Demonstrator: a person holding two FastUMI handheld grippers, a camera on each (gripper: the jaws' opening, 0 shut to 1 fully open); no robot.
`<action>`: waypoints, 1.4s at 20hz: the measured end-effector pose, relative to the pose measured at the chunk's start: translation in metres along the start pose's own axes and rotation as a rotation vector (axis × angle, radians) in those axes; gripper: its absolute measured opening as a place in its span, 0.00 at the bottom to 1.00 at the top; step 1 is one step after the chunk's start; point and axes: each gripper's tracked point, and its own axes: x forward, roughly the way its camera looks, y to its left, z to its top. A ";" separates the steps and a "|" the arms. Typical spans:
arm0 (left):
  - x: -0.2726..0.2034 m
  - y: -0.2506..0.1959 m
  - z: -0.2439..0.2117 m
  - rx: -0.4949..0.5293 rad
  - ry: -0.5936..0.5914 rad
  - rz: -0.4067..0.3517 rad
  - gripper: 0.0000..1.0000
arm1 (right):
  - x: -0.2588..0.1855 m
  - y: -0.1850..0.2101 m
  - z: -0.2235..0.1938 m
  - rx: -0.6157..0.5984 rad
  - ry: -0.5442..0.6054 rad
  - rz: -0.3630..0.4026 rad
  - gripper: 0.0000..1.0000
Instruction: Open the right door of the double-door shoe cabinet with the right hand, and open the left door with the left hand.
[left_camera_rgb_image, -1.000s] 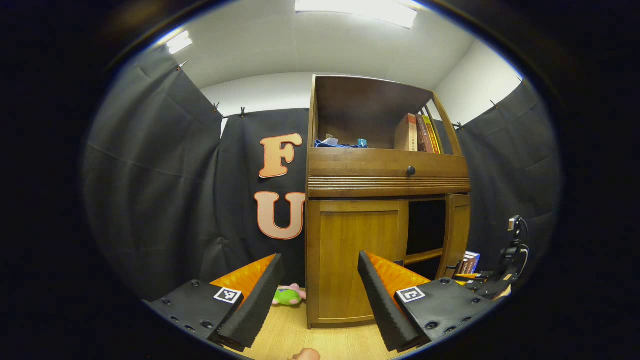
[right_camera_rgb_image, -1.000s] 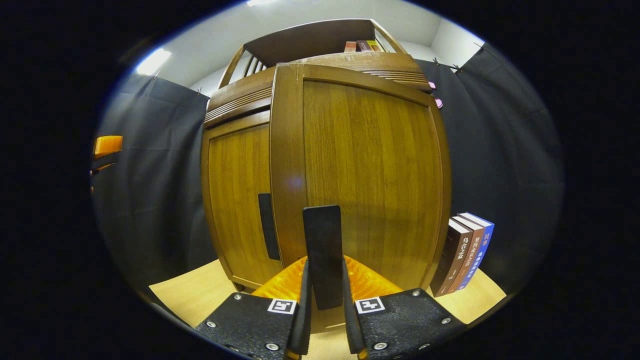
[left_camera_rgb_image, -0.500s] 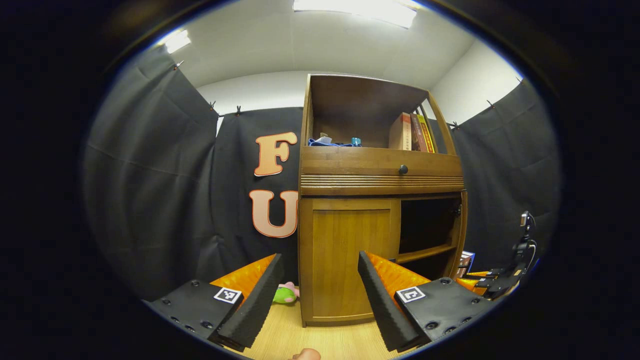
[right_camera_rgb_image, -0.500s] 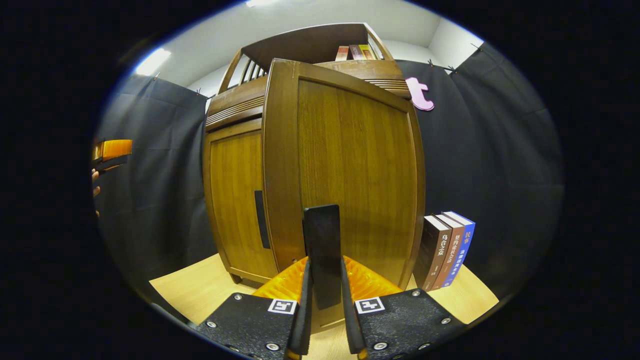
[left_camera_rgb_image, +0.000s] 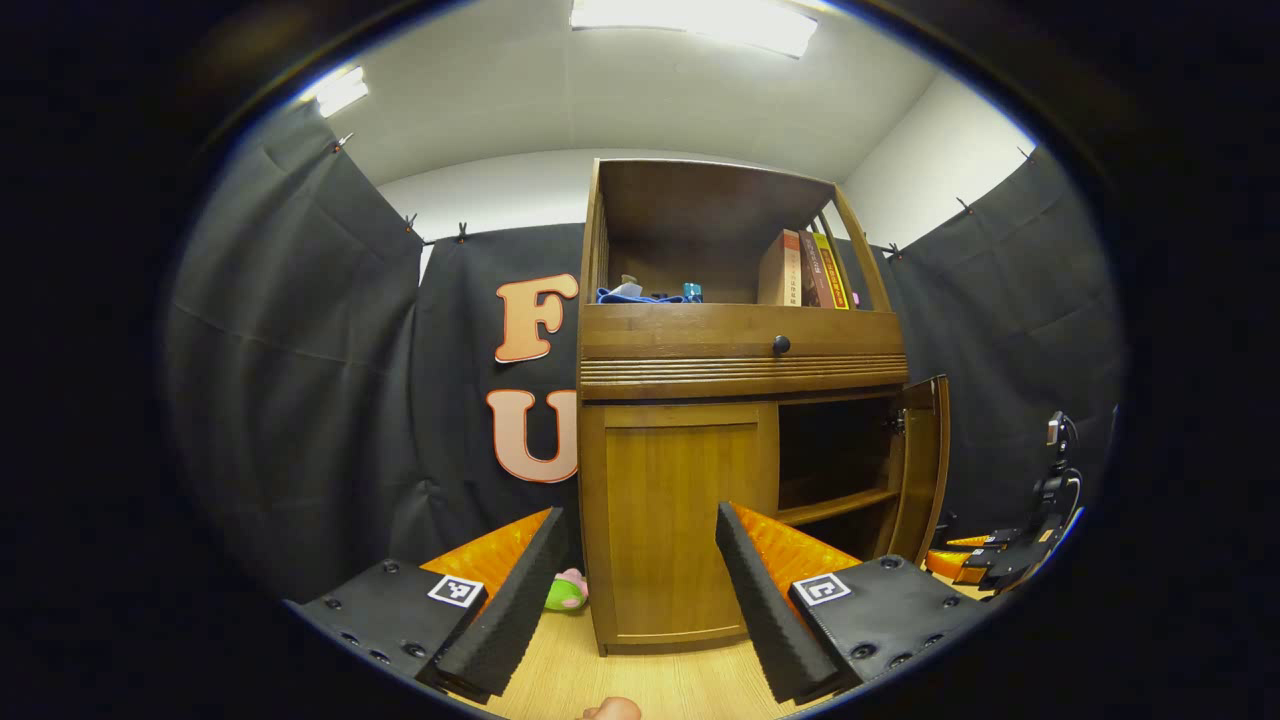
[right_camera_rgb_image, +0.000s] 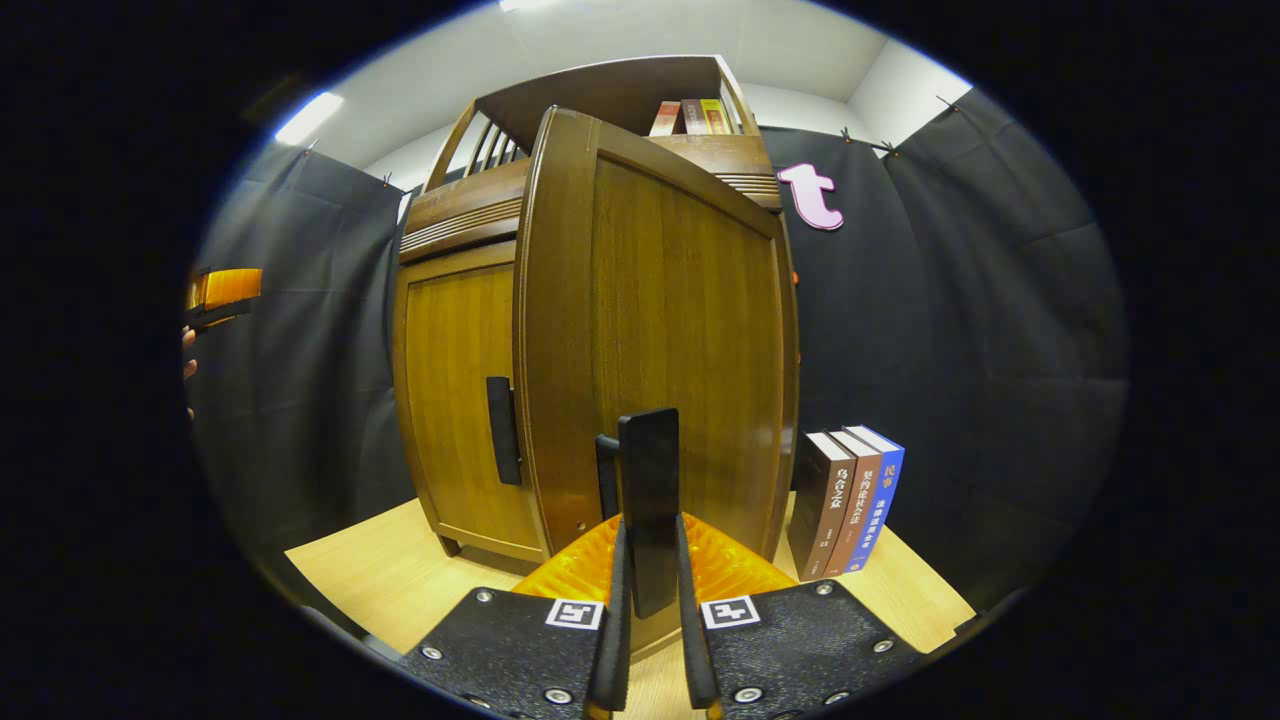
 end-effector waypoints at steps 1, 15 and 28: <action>-0.001 -0.002 0.000 0.001 -0.001 -0.003 0.95 | -0.004 -0.005 0.001 -0.004 -0.002 -0.012 0.21; 0.008 -0.029 -0.010 -0.015 0.024 -0.035 0.98 | -0.040 -0.069 0.005 -0.017 -0.008 -0.150 0.05; 0.019 -0.045 -0.023 0.013 0.034 -0.026 0.96 | -0.053 -0.136 0.004 0.023 -0.022 -0.194 0.02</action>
